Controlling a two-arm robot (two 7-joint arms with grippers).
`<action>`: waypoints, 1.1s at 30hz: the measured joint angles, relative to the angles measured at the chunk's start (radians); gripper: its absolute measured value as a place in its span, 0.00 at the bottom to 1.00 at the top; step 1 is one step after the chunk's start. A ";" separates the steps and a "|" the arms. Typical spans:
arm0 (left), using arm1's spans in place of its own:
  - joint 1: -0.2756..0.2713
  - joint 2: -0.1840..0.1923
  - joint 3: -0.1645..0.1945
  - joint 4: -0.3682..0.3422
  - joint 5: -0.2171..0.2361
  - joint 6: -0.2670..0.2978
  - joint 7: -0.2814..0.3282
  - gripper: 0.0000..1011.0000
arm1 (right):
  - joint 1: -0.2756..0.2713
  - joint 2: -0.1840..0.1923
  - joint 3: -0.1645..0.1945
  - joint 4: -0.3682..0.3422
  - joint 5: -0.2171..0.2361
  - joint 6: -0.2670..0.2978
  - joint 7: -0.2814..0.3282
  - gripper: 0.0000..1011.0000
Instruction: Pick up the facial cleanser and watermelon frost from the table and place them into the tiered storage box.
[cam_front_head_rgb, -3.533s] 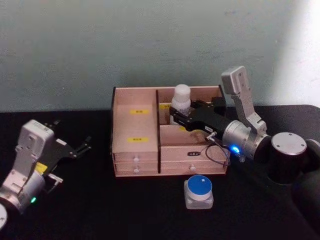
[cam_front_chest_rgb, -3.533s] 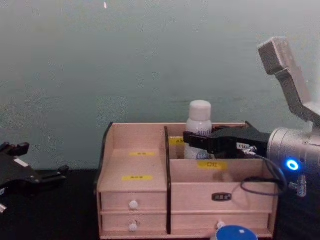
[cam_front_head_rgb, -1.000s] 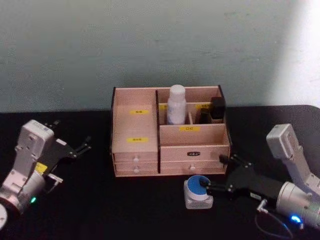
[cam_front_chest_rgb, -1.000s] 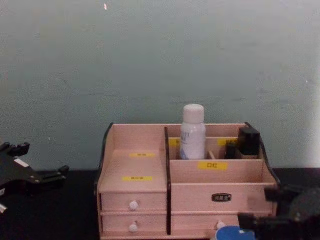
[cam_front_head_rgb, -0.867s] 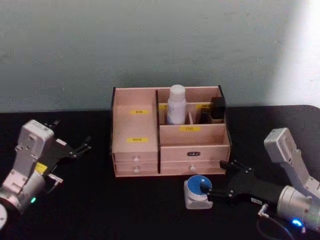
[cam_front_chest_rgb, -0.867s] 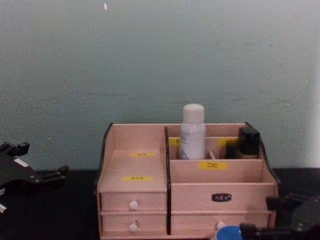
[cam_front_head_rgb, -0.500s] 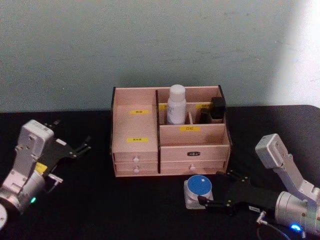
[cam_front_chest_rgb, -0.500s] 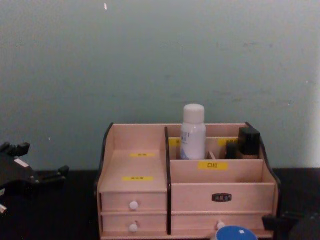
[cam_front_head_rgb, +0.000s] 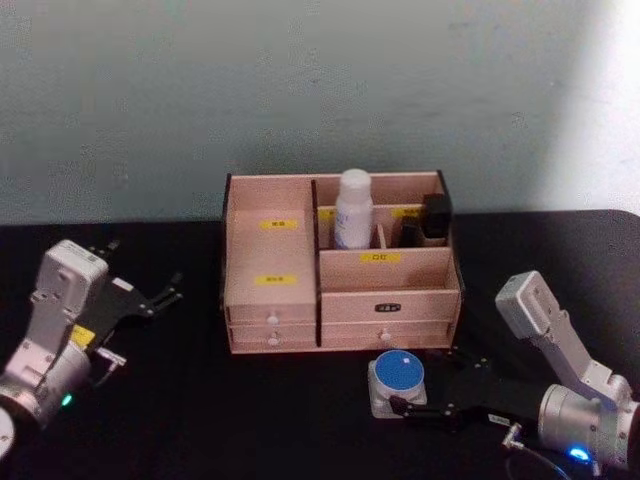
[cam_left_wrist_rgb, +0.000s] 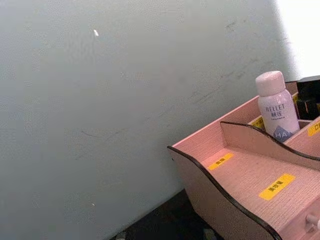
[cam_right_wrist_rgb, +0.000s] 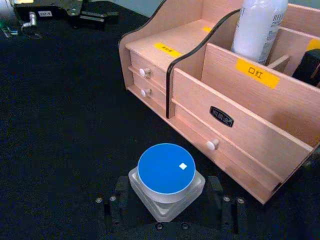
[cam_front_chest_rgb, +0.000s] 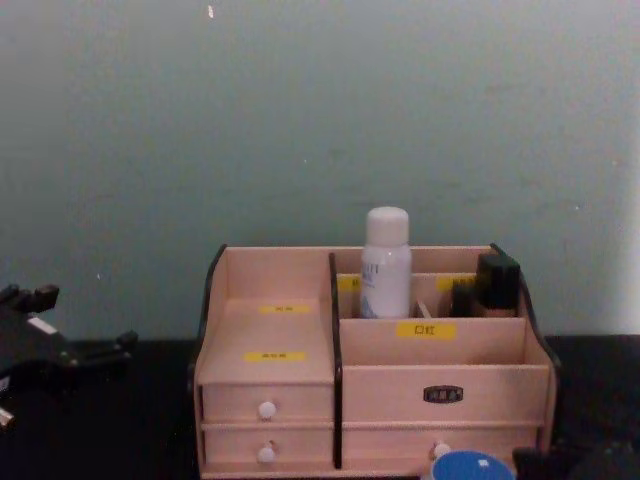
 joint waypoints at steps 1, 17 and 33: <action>0.000 0.000 0.000 0.000 0.000 0.000 0.000 0.99 | 0.002 -0.002 -0.001 0.003 0.000 0.000 0.000 0.99; 0.000 0.000 0.000 0.000 0.000 0.000 0.000 0.99 | 0.025 -0.022 -0.019 0.032 -0.003 0.001 0.004 0.99; 0.000 0.000 0.000 0.000 0.000 0.000 0.000 0.99 | 0.025 -0.021 -0.019 0.032 -0.003 0.001 0.004 0.99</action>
